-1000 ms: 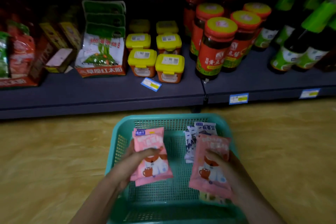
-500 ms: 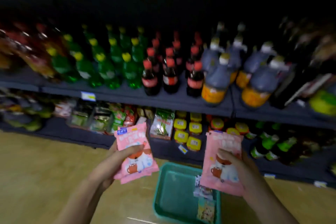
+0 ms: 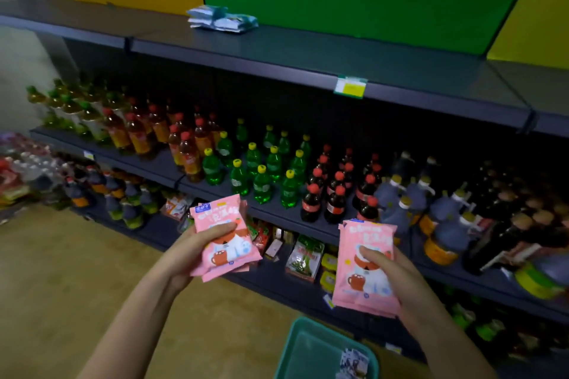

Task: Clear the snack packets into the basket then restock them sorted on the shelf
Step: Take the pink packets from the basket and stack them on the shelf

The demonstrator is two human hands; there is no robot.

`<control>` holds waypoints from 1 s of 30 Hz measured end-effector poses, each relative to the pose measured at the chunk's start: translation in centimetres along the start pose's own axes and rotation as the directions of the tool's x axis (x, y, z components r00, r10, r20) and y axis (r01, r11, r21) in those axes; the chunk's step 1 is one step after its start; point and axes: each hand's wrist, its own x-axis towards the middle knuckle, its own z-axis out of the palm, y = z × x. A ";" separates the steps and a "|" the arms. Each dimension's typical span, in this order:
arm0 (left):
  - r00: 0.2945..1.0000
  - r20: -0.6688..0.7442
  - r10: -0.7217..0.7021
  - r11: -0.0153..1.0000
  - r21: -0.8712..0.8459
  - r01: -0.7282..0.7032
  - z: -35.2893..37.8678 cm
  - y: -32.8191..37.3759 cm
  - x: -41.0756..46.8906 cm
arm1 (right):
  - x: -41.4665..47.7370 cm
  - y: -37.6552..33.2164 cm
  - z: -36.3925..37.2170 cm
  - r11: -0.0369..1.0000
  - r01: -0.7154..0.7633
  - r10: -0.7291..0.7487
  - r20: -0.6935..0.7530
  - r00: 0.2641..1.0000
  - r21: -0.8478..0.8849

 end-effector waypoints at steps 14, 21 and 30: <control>0.973 0.118 0.200 0.973 0.092 -0.211 -9.9 19.3 5.8 | 7.4 -10.4 18.8 0.967 0.248 -0.249 -0.003 0.969 0.058; 0.949 0.201 0.243 0.959 0.099 -0.266 -6.8 28.4 13.2 | 14.5 -19.0 22.1 0.954 0.300 -0.300 -0.026 0.954 -0.018; 0.934 0.237 0.267 0.941 0.145 -0.306 -0.2 38.4 25.7 | 28.4 -29.5 23.4 0.941 0.307 -0.313 -0.017 0.950 -0.140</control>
